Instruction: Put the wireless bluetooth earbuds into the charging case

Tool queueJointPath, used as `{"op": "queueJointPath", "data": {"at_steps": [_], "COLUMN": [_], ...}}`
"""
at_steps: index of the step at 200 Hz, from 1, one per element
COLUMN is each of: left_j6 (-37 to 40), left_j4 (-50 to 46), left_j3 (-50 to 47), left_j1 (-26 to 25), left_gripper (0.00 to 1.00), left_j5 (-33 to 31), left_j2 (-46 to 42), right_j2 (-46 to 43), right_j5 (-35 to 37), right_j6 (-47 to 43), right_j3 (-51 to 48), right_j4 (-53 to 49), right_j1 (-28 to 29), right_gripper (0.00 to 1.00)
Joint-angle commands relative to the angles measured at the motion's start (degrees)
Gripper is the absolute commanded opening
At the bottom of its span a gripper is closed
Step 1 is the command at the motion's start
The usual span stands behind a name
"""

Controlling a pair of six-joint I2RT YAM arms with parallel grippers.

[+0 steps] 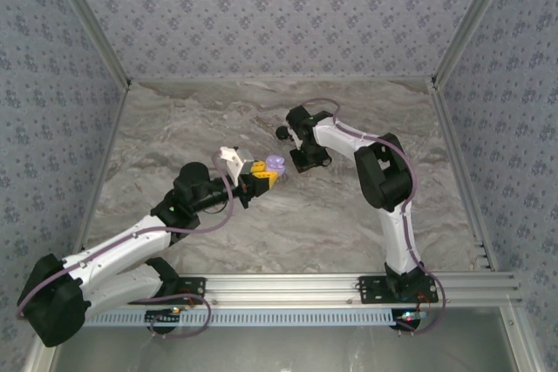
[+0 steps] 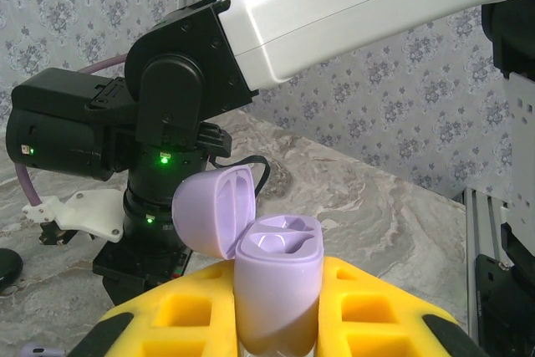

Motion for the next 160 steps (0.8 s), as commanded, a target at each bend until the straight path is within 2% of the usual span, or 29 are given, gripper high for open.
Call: {"op": "queueJointPath", "data": {"at_steps": [1,49,87,109,160], "left_j6": [-0.8,-1.5,-3.0,-4.5,-7.9], "left_j4": [0.7,0.3,0.2,0.2,2.8], "left_j3": [0.1,-0.4,-1.1,-1.3,-1.1], "left_j1": [-0.3,-0.3,-0.3,0.2,1.6], "left_gripper": [0.11,0.11,0.11,0.10,0.11], "left_j5": [-0.1,-0.9,-3.1,-4.9,-4.9], "left_j2": [-0.4,-0.1,0.8,2.2,7.6], "right_j2": [2.3,-0.4,-9.1,-13.8,-22.3], "right_j5": [1.0,-0.2,-3.1,-7.5,-13.5], "right_j6": [1.9,2.4,2.6,1.8,2.9], "right_j3": [-0.3,-3.2,-10.5,-14.4,-21.2], "right_j4": [-1.8,2.7,9.8,12.4,17.6], "right_j1": [0.4,-0.2,-2.0,-3.7,-6.3], "right_gripper": [0.25,0.19,0.19,0.18,0.18]}}
